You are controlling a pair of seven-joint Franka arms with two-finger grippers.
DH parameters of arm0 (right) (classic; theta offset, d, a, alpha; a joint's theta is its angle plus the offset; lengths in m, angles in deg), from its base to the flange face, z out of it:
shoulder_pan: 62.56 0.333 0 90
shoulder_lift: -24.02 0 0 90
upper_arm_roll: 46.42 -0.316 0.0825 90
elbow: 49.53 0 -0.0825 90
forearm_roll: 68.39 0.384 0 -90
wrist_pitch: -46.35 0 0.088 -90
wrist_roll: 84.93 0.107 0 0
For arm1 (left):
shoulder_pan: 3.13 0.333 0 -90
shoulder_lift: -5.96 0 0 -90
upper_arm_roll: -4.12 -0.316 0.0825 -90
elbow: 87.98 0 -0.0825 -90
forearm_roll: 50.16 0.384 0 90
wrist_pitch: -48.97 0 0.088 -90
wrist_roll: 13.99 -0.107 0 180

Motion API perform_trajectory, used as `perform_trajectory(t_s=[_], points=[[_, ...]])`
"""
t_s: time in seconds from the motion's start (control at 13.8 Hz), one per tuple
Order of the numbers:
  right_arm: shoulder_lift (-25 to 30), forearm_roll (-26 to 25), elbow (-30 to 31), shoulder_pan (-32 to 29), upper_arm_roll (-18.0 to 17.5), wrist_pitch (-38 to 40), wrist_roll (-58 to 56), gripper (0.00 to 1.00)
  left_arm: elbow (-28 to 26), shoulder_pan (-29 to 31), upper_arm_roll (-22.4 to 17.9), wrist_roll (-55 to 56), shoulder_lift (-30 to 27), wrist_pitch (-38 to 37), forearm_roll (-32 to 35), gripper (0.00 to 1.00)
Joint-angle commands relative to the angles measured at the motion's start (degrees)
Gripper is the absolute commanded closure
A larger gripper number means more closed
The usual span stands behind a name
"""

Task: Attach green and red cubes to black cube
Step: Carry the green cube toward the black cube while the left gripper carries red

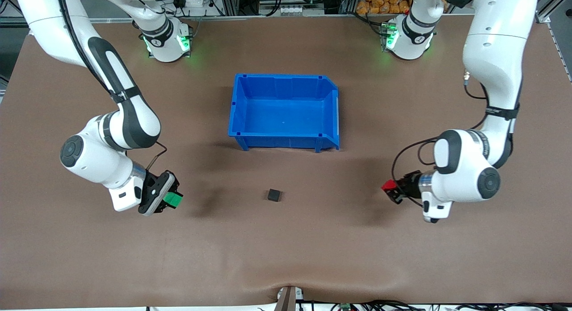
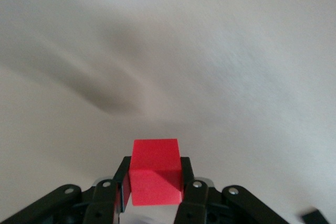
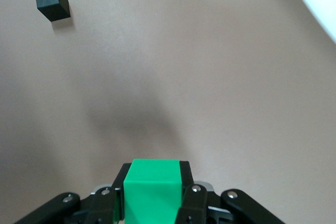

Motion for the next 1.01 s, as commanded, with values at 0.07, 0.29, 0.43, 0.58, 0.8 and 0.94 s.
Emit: perform_trajectory(t_s=[0.07, 0.29, 0.43, 0.58, 0.8, 0.94], points=[[-2.4, -8.8, -6.1, 1.6, -0.1, 1.6, -1.3, 0.9, 4.9, -2.5, -0.4, 7.4, 2.1, -0.8, -8.1, 1.0], [-3.7, -16.0, -10.9, 4.5, -0.1, 5.8, -1.1, 0.9, 5.4, -6.1, -0.6, 9.2, 3.4, 2.2, -8.2, 1.0], [-6.1, -19.7, -17.6, 6.5, 0.0, 11.5, -0.7, 0.9, 7.2, -7.6, -0.9, 9.4, 4.9, 3.0, -7.7, 1.0], [-10.2, -20.4, -25.4, 9.1, 0.6, 15.0, -0.3, 0.9, 8.4, -7.8, -0.9, 9.2, 6.3, 3.2, -7.8, 1.0], [-11.9, -20.4, -28.4, 13.5, 2.5, 18.0, 5.4, 0.91, 10.8, -11.6, -0.7, 18.8, 7.8, 6.1, -8.2, 1.0], [-11.8, -20.9, -28.7, 16.9, 3.7, 22.4, 15.3, 0.92, 10.9, -13.6, -0.7, 25.7, 8.3, 10.6, -8.2, 1.0]])
